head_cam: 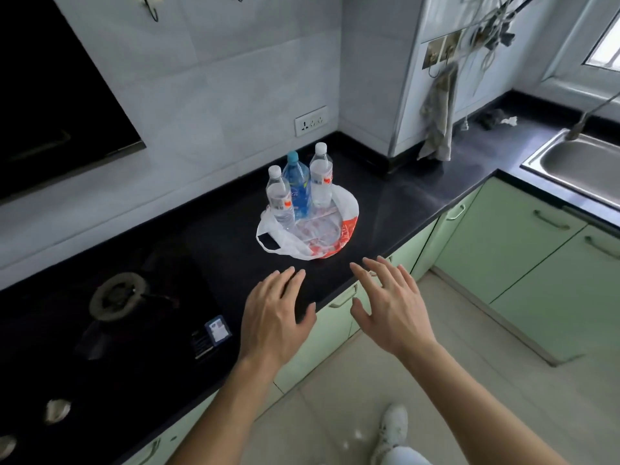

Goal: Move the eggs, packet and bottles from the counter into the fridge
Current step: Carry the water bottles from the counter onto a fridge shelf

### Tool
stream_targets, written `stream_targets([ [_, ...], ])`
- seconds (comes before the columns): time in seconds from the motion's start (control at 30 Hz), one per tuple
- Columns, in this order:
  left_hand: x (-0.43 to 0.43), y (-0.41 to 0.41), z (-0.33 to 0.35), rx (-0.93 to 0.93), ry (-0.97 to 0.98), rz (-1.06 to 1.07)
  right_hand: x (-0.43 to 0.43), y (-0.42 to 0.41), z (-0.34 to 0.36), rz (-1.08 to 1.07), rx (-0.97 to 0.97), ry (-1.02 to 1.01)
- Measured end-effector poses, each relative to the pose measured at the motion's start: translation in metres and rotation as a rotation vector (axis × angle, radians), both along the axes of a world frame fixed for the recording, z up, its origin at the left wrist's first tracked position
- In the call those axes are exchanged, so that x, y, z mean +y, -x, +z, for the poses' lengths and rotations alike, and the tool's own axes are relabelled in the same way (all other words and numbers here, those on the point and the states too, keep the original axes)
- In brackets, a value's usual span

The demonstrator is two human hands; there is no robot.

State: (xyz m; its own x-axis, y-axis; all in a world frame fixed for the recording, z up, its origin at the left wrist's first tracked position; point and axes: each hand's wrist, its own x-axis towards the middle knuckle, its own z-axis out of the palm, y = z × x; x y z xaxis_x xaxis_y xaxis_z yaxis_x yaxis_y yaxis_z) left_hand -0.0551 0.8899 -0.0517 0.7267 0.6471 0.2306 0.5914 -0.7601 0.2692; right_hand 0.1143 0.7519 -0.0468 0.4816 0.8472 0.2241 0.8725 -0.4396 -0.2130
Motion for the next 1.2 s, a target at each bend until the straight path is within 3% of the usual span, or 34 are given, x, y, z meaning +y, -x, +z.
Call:
stream_targets([
  [0.33, 0.058, -0.085, -0.013, 0.006, -0.014, 0.108, 0.083, -0.106, -0.014, 0.118, 0.056, -0.052],
  [0.8, 0.101, -0.199, -0.015, -0.011, 0.147, 0.551, 0.204, -0.267, -0.015, 0.409, 0.162, -0.010],
  [1.0, 0.120, -0.206, -0.024, -0.187, 0.321, 0.778, 0.237, -0.289, -0.025, 0.424, 0.294, 0.037],
  [1.2, 0.155, -0.216, -0.035, -0.466, 0.446, 0.883, 0.278, -0.304, -0.034, 0.289, 0.546, 0.034],
])
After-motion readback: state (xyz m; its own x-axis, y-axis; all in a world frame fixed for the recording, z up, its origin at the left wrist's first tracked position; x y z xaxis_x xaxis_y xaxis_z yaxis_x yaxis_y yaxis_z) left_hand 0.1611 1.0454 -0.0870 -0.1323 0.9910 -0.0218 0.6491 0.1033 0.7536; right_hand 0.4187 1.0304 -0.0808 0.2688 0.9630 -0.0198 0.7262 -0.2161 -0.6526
